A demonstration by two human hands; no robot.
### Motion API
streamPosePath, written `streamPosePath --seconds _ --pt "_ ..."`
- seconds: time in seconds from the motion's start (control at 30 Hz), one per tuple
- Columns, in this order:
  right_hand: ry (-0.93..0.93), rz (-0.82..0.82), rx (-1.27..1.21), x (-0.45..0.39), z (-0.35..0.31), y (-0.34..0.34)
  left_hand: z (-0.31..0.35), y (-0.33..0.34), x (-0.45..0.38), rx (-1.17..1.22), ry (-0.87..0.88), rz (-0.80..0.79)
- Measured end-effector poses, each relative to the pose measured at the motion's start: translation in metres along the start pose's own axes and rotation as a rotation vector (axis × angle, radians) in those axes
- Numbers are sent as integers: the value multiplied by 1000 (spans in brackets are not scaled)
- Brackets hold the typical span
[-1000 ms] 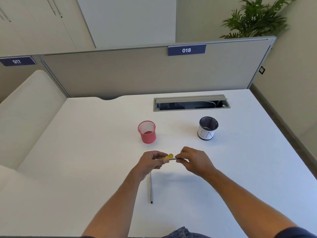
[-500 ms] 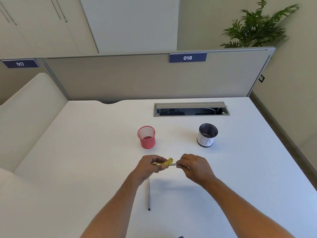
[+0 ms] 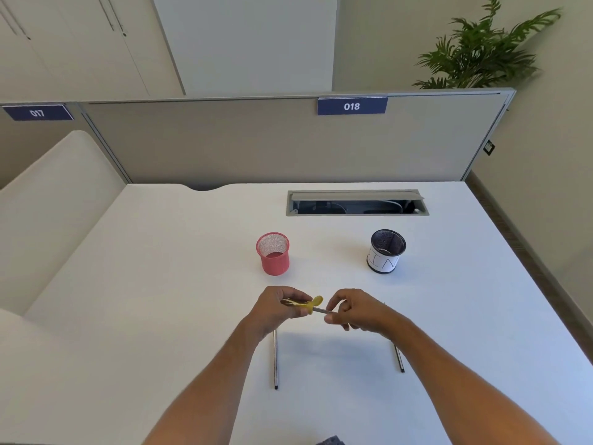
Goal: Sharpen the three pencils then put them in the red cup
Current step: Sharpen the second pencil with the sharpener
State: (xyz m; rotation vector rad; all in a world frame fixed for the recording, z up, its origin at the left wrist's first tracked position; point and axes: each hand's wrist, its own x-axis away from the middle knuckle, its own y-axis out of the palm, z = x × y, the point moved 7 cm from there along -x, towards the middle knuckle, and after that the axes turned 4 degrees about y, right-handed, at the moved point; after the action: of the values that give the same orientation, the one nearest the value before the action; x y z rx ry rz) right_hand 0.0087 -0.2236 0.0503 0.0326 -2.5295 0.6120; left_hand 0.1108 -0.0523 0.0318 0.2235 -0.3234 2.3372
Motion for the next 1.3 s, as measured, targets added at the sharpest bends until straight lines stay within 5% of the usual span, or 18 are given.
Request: streamPosePath --seconds 0.17,0.27,0.57,0.73,1.07,1.3 --pt "-92 325 258 -3 10 -13 -1 6 1 46 -38 3" --pt "-329 576 474 3 2 -14 -2 6 0 93 -61 23" --pt "-597 704 562 14 -18 -6 -12 2 2 210 -99 25" --pt "-240 476 468 2 -6 -9 -5 2 4 90 -73 14" --pt "217 -125 -206 2 25 9 9 11 5 -29 35 -14" --pt "15 -8 -77 0 11 2 6 11 6 8 1 2"
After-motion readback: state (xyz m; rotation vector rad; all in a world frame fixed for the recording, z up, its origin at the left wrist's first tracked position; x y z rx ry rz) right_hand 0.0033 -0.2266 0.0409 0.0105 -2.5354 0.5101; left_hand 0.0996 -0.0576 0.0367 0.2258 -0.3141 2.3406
